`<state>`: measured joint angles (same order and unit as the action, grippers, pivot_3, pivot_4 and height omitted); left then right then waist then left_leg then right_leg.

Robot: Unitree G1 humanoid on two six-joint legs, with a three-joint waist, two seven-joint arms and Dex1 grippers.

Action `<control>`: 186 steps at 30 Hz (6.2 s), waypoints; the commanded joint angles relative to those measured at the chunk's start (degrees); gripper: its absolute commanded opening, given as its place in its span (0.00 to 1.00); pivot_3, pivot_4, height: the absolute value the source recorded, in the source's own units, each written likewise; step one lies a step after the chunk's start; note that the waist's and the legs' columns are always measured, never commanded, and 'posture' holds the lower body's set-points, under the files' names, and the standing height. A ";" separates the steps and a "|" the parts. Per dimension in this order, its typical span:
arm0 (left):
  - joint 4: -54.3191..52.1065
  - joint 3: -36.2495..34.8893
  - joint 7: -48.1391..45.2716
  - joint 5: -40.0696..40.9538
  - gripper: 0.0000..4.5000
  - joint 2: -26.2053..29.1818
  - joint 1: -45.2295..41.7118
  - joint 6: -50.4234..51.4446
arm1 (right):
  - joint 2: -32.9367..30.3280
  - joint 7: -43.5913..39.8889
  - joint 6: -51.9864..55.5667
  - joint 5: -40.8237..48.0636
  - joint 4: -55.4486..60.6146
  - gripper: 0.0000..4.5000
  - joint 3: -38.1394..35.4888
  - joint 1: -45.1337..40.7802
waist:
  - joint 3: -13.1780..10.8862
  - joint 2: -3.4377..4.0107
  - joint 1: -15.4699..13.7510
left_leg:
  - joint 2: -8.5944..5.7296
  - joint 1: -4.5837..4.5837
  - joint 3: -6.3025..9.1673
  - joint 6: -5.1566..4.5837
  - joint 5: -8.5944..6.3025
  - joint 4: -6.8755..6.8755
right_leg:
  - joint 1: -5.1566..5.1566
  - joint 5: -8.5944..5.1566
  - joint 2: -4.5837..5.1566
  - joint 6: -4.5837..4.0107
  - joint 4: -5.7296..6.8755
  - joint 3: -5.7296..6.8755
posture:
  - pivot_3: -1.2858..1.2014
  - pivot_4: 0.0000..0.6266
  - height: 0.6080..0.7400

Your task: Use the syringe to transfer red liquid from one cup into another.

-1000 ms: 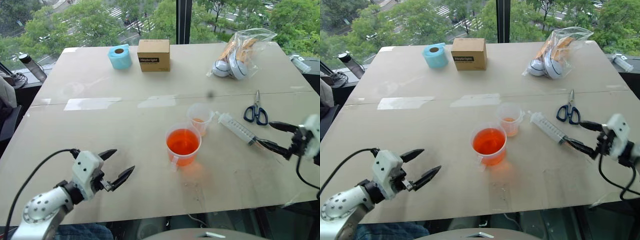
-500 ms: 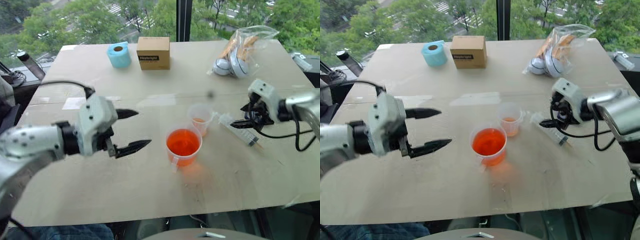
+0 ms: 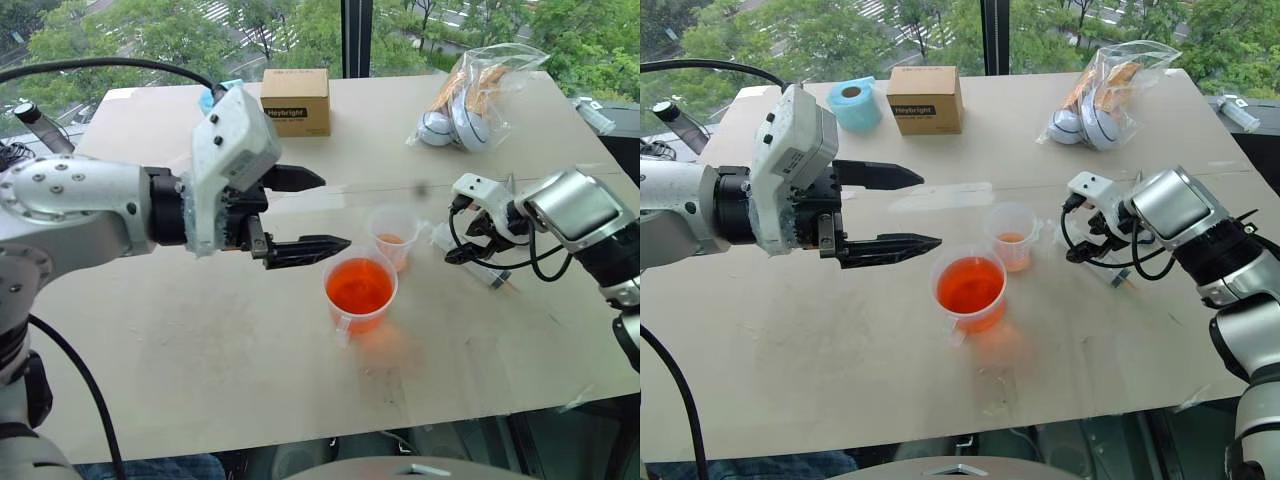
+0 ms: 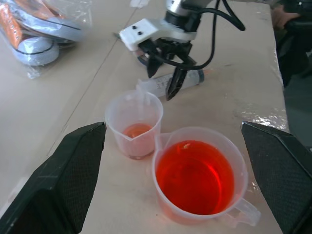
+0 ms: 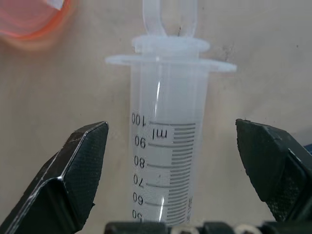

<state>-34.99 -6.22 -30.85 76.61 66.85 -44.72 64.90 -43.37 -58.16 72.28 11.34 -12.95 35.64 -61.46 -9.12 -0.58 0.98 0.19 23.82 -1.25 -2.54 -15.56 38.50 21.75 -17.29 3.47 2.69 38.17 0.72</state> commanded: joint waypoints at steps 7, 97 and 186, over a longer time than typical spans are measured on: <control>-0.96 0.00 -1.20 0.78 1.00 -0.94 -3.09 0.12 | 1.42 -1.80 0.48 -2.71 -2.02 0.99 3.68 -4.04 | -0.02 -0.03 -0.15 | 0.00 0.02 0.00 0.00 0.00 0.03 | 0.00 0.00 0.00 0.00 -0.05 0.00 | 0.52 0.24 1.00; 19.23 2.54 -33.82 -21.79 0.73 -22.45 -10.63 -15.41 | 25.47 7.86 -30.28 39.31 40.36 0.34 -36.67 29.58 | 0.06 -0.27 0.94 | 0.04 -0.09 0.05 0.10 0.06 0.40 | 0.04 -0.01 -0.34 0.00 0.68 -0.15 | 0.52 0.24 1.00; 28.95 -7.19 -21.37 -17.94 0.98 -30.33 -19.89 -15.03 | 26.42 13.45 -37.07 44.27 33.85 0.34 -38.79 23.81 | 0.05 -0.30 0.70 | 0.08 -0.07 0.12 0.10 0.06 0.59 | -0.01 -0.01 -0.23 0.00 0.70 -0.09 | 0.52 0.24 1.00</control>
<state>-5.51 -12.52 -52.90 58.64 36.42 -63.59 51.45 -17.00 -45.96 35.15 52.93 20.57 -0.12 -36.14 -9.07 -0.88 1.68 0.27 23.75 -1.13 -2.43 -15.49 39.10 21.74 -17.30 3.24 2.69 38.86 0.64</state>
